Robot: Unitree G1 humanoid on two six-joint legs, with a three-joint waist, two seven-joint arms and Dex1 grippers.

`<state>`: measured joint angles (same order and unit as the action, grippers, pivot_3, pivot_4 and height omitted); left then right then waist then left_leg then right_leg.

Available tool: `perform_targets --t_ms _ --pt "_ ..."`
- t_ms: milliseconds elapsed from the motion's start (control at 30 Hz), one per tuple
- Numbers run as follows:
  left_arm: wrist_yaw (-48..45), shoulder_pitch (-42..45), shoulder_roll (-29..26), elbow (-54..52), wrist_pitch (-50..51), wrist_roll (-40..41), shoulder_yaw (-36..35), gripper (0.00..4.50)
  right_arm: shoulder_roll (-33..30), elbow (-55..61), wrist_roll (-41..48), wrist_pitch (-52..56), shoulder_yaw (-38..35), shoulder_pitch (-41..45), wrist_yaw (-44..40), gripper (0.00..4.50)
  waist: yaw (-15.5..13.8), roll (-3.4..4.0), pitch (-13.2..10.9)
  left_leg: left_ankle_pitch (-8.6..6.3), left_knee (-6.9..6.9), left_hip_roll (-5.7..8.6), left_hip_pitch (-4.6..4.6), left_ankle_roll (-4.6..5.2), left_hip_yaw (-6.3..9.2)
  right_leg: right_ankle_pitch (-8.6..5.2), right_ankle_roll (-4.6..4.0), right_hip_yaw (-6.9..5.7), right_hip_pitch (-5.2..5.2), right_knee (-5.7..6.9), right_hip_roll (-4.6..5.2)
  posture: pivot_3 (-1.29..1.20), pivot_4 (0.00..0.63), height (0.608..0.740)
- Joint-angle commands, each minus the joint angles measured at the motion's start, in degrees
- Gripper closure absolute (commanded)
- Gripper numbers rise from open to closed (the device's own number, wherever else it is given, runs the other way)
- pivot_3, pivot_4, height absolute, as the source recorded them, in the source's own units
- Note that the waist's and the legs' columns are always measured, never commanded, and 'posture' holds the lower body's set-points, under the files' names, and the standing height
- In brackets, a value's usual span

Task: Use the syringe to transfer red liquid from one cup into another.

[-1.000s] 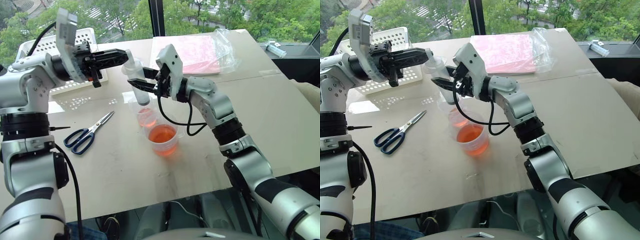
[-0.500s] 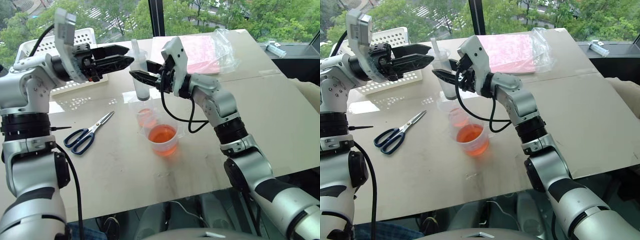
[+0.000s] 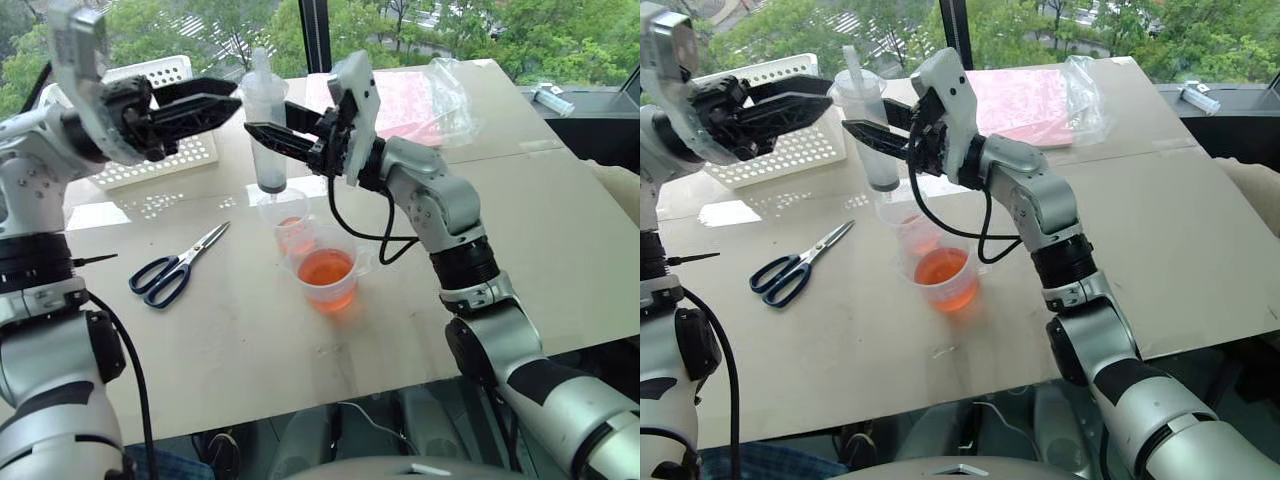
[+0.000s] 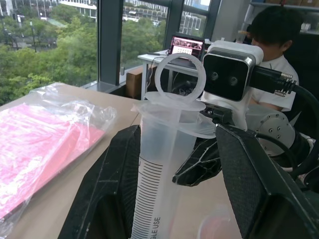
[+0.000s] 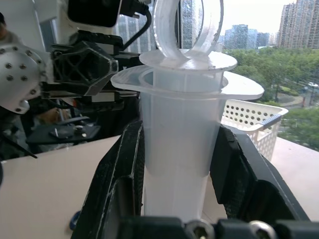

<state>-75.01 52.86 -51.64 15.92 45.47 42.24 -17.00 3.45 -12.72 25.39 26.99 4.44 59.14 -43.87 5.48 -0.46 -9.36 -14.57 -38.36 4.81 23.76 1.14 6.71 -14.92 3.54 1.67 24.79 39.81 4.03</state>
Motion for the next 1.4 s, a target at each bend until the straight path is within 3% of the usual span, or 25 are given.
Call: perform_targets --t_ms 33,233,367,533,633,733,800,900,1033,1067,1133,1267,1400 --pt "3.06 1.89 -2.08 2.78 0.50 1.02 -4.08 2.13 -1.00 7.24 6.61 2.00 -5.15 1.74 0.50 3.04 0.02 0.00 0.00 0.00 0.00 0.00 0.00 0.00 0.00 0.00 0.00 0.00 0.00 0.01 0.00 0.00 0.150 0.740" --pt "4.34 -2.72 -4.93 2.70 0.35 -0.47 -4.84 2.13 -13.01 9.74 11.89 11.74 -13.19 2.42 4.02 3.04 -0.23 -0.03 0.02 0.00 0.00 0.03 0.00 0.00 0.00 0.00 0.00 -0.02 -0.02 -0.01 0.04 0.00 0.150 0.740" --pt "5.10 -14.97 -8.08 -3.79 -0.08 -2.25 -5.95 2.13 -28.08 14.09 17.75 30.01 -17.22 -1.96 5.15 3.04 -0.65 -0.01 0.01 0.00 0.07 0.03 0.01 0.01 0.00 0.00 -0.01 0.03 0.00 -0.05 0.08 0.00 0.150 0.740" --pt "8.06 -29.83 -11.31 -9.82 -8.27 -10.45 -6.17 2.13 -42.10 22.34 20.55 44.85 -16.06 -8.97 5.37 3.04 -0.61 0.03 -0.03 -0.01 0.28 -0.06 0.06 0.02 -0.14 -0.02 -0.03 0.37 0.08 -0.21 0.07 0.00 0.150 0.740" --pt "13.57 -29.92 -9.43 -14.51 -3.73 -7.44 -9.00 2.13 -48.93 25.76 21.95 56.23 -13.40 -10.42 5.82 3.04 -1.42 0.04 -0.06 -0.08 0.26 -0.08 0.04 0.14 -0.33 -0.03 -0.04 0.53 0.11 -0.20 0.09 0.00 0.150 0.740" --pt "11.92 -39.42 -8.69 -22.80 -5.40 -8.58 -8.40 2.13 -51.40 24.11 21.31 65.29 -8.46 -10.36 10.28 3.04 -1.93 0.01 0.00 -0.21 0.13 -0.09 0.01 0.35 -0.33 -0.02 -0.04 0.49 -0.02 -0.22 0.12 0.00 0.150 0.740" --pt "10.77 -45.91 -7.96 -26.61 -7.77 -10.00 -7.21 2.13 -49.45 23.22 20.31 65.51 -6.67 -11.39 13.16 3.04 -1.96 0.07 0.01 -0.26 0.17 -0.08 -0.08 0.42 -0.55 -0.02 -0.03 0.69 -0.06 -0.30 0.16 0.00 0.150 0.740" --pt "12.93 -48.62 -4.83 -27.97 -9.17 -10.06 -5.59 2.13 -45.00 21.82 14.49 61.81 -4.13 -12.43 17.50 3.04 -2.63 0.05 -0.01 -0.23 0.18 -0.12 -0.03 0.38 -0.58 -0.02 -0.04 0.67 -0.01 -0.31 0.13 0.00 0.150 0.740" --pt "14.29 -50.49 -1.22 -29.61 -13.61 -11.92 -3.32 2.07 -41.30 19.66 9.53 51.78 -4.14 -13.68 19.01 1.18 -3.58 0.03 -0.01 -0.18 0.14 -0.08 0.00 0.29 -0.54 -0.01 -0.03 0.62 -0.01 -0.31 0.15 0.00 0.150 0.740" --pt "14.64 -50.89 -0.23 -30.16 -13.57 -11.20 -3.45 2.07 -40.73 19.99 9.90 51.30 -5.23 -13.86 18.71 1.00 -3.72 0.03 -0.01 -0.17 0.14 -0.05 0.01 0.26 -0.54 -0.01 -0.02 0.62 -0.03 -0.38 0.17 0.00 0.150 0.740" --pt "15.67 -53.17 1.25 -32.33 -13.95 -11.32 -3.33 2.07 -41.92 22.96 12.34 49.75 -8.06 -15.30 15.32 0.04 -3.80 0.02 -0.01 -0.19 0.13 -0.04 0.04 0.29 -0.55 0.00 -0.01 0.61 -0.05 -0.50 0.17 0.00 0.150 0.740" --pt "17.29 -58.73 4.14 -36.99 -17.74 -13.20 -2.78 2.07 -49.26 30.93 14.61 43.56 -12.98 -25.86 6.78 0.04 -4.28 0.02 0.00 -0.21 0.26 -0.09 0.10 0.33 -0.49 0.00 -0.01 0.52 -0.10 -0.85 0.13 0.00 0.150 0.740" --pt "19.80 -63.57 7.80 -41.96 -16.63 -10.74 -3.94 2.07 -51.96 34.24 11.86 24.75 -21.50 -45.90 -4.36 0.04 -5.03 -0.15 0.10 -0.31 0.30 -0.12 0.06 0.46 -0.47 -0.01 0.00 0.42 -0.27 -1.06 0.14 0.00 0.150 0.740"
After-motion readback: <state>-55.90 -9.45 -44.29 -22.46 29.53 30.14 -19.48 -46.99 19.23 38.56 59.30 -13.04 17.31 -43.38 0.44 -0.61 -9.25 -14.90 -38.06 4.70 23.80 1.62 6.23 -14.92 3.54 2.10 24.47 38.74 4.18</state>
